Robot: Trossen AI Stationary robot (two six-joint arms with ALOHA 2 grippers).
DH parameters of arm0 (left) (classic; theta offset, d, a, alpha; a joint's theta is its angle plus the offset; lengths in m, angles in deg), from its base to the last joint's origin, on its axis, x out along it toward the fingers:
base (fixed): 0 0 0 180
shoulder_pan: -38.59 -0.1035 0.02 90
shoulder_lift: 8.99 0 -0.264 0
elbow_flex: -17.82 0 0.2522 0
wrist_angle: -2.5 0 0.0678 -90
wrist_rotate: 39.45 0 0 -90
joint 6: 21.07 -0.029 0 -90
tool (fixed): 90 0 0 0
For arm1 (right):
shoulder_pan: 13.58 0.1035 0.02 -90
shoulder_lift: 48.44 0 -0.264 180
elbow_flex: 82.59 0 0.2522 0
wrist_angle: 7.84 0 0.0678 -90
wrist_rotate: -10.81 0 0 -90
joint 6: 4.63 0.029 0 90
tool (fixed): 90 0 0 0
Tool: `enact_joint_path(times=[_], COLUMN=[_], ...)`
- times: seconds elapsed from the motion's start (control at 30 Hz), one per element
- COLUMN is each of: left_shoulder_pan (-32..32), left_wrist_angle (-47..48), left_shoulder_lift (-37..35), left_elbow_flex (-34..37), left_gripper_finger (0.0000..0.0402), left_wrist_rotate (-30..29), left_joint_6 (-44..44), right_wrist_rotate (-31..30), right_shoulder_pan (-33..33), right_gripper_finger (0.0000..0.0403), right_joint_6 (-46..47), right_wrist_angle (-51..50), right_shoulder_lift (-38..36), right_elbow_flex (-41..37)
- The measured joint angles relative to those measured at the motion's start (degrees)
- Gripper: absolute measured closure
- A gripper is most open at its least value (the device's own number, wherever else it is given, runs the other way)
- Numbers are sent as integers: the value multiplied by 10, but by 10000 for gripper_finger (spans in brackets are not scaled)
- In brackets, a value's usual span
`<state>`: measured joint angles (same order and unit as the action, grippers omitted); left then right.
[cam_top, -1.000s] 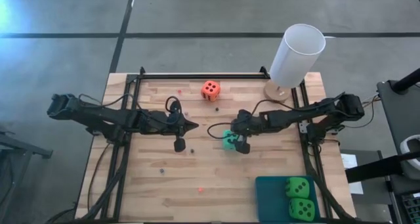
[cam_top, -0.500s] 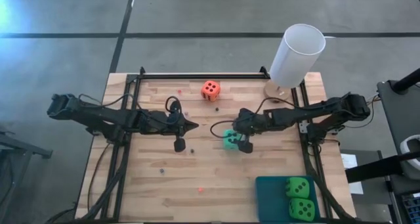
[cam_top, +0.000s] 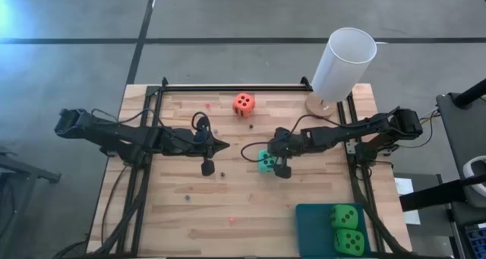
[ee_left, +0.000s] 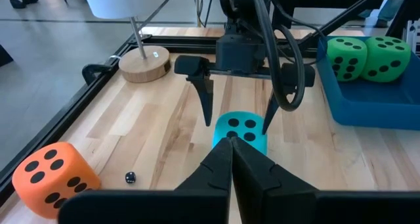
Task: Pick & Place Dice
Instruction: Put the large blue die into the blue bin
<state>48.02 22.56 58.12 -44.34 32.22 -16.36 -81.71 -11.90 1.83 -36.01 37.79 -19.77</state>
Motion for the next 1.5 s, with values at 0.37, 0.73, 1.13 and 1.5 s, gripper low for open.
enact_joint_path(times=[0.37, 0.73, 1.13, 1.5], left_shoulder_pan=[0, 0, 0, 0], left_wrist_angle=[0, 0, 0, 0], left_shoulder_lift=[0, 0, 0, 0], left_elbow_flex=[0, 0, 0, 0], left_gripper_finger=[387, 387, 387, 387], left_wrist_rotate=[0, 0, 0, 0], left_joint_6=[0, 0, 1, 1], right_wrist_rotate=[0, 15, 16, 15], right_shoulder_pan=[0, 2, 2, 2], right_gripper_finger=[3, 3, 3, 3], right_joint_6=[-1, 9, 17, 8], right_wrist_angle=[-2, -3, 0, 0], right_shoulder_lift=[-12, -8, -7, -7], right_elbow_flex=[3, 3, -14, -23])
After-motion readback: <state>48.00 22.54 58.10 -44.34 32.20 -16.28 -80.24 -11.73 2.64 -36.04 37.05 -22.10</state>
